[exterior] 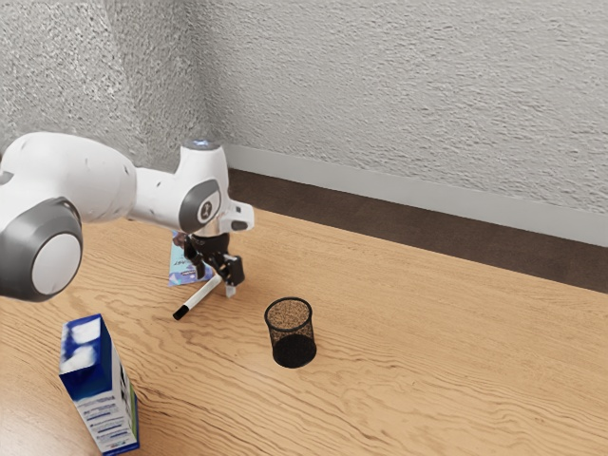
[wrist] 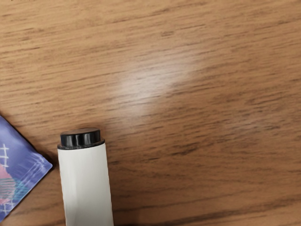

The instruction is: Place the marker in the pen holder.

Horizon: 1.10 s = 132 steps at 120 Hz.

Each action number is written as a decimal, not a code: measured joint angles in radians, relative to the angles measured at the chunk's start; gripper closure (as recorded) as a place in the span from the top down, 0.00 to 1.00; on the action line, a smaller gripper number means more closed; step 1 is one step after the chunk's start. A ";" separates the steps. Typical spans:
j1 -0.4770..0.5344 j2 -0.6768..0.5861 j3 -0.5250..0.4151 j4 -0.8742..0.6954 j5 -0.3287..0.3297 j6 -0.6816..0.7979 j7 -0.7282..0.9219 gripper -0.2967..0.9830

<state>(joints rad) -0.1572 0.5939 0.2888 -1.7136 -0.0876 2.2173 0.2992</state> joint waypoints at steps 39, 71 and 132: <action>0.002 0.032 0.026 0.011 -0.071 0.035 0.115 0.77; 0.007 0.045 0.029 0.032 -0.093 0.039 0.176 0.73; 0.007 0.042 0.042 0.029 -0.096 0.043 0.228 0.19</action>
<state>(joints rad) -0.1505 0.6359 0.3305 -1.6846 -0.1840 2.2602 0.5267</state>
